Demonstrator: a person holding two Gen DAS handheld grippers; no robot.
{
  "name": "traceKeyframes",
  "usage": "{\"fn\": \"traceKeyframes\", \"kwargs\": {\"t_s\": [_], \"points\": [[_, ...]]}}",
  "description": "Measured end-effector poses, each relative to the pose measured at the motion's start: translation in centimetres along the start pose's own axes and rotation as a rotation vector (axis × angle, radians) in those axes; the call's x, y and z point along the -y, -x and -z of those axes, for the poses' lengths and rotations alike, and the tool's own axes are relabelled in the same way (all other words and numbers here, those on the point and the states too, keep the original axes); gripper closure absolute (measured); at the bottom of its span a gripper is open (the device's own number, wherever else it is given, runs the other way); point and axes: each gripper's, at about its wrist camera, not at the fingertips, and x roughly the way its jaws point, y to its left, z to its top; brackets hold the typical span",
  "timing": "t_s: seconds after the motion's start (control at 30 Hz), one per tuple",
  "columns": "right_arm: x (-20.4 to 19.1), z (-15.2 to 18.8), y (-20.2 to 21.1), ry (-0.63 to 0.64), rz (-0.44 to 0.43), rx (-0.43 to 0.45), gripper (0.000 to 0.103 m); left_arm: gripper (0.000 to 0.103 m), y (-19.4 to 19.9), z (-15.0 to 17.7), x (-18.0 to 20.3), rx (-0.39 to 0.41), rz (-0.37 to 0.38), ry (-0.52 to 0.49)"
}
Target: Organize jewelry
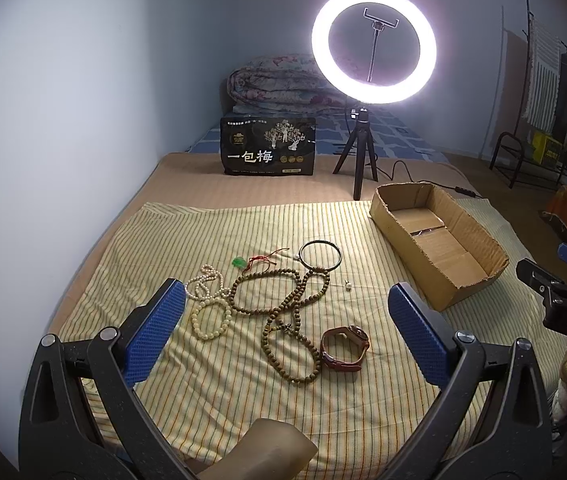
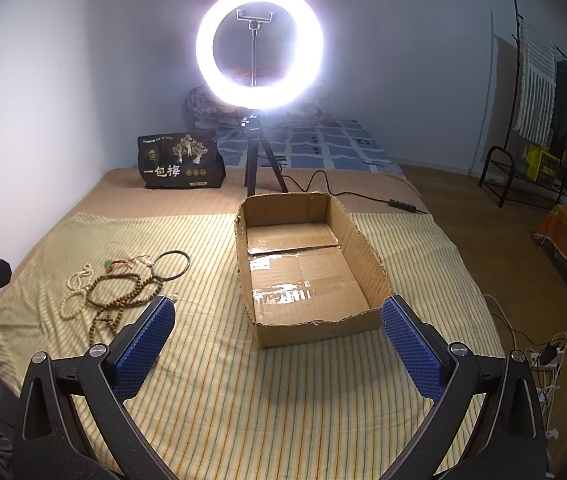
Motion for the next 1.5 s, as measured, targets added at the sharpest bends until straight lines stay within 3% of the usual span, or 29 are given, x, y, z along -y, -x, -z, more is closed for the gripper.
{"fn": "traceKeyframes", "kwargs": {"t_s": [0.43,0.63,0.9,1.03,1.23,1.43,1.5], "points": [[-0.9,-0.1,-1.4,0.035,-0.022,-0.043,0.0,0.0,-1.7,0.5,-2.7,-0.07,-0.03,0.038],[-2.9,-0.5,-2.7,0.15,-0.08,-0.053,0.0,0.0,-3.4,0.8,-4.6,-0.121,-0.031,0.067],[-5.8,-0.9,-6.1,0.282,-0.249,-0.102,0.0,0.017,-6.1,1.5,-6.4,-0.211,0.015,0.094],[-7.2,-0.6,-8.2,0.321,-0.307,-0.177,0.0,0.036,-7.7,2.0,-6.5,-0.282,0.072,0.104],[-9.1,1.0,-11.4,0.365,-0.411,-0.312,0.001,0.053,-9.9,2.0,-4.9,-0.321,0.126,-0.006],[-10.2,2.1,-13.5,0.352,-0.484,-0.418,0.025,0.062,-12.7,2.0,-4.3,-0.375,0.174,-0.064],[-10.7,2.6,-14.3,0.35,-0.497,-0.453,0.039,0.064,-13.6,2.2,-3.7,-0.397,0.198,-0.087]]}}
